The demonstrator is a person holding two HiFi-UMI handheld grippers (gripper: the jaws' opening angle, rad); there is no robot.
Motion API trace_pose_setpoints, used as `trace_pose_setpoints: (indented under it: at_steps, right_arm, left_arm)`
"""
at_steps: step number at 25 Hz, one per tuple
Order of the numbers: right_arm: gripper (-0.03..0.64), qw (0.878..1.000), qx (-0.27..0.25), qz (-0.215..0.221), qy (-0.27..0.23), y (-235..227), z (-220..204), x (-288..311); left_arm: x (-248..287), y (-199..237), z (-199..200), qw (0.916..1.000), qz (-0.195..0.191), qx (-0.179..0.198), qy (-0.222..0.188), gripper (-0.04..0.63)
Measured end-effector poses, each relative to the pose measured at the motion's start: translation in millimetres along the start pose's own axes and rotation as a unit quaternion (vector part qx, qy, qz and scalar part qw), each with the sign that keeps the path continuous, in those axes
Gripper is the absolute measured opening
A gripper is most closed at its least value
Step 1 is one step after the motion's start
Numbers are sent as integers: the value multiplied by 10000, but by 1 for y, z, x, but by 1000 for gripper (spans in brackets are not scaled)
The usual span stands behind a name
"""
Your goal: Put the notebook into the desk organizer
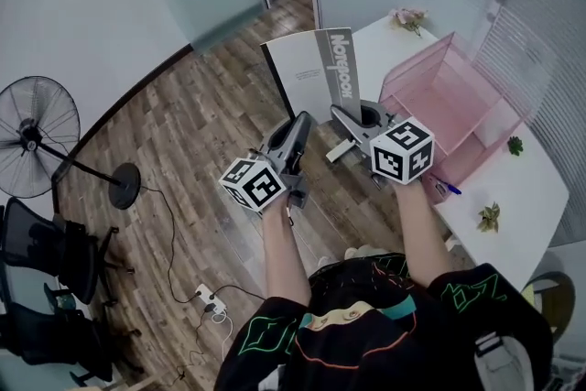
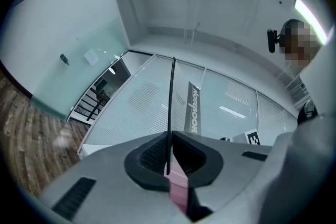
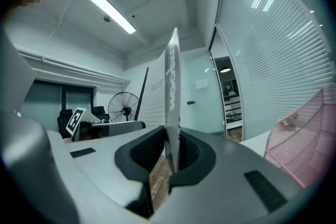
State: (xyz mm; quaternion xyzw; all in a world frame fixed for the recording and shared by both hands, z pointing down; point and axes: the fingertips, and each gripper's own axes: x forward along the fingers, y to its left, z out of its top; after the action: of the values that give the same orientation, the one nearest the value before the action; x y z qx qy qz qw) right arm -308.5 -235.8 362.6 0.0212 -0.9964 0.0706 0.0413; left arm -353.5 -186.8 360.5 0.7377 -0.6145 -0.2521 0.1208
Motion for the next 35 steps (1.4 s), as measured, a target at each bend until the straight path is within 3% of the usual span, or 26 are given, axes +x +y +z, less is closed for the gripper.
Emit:
trace_pose_setpoints:
  at_steps: [8, 14, 19, 29, 35]
  right_arm:
    - [34, 9933, 255, -1117, -142, -50, -4, -52]
    - [34, 9774, 476, -2047, -239, -76, -12, -97]
    - [34, 9644, 661, -2540, -323, -91, -19, -123]
    - [34, 9405, 1059, -3193, -480, -101, -34, -154]
    - [30, 9254, 1341, -3476, -694, -106, -39, -169]
  left_arm:
    - [59, -23, -36, 9960, -655, -205, 568, 20]
    - [93, -48, -67, 9865, -1224, -360, 1031, 21]
    - [109, -61, -88, 9793, -1511, -430, 1275, 23]
    - [118, -69, -119, 9682, -1819, -633, 1597, 26]
    - [116, -58, -124, 9712, -1621, -609, 1639, 29]
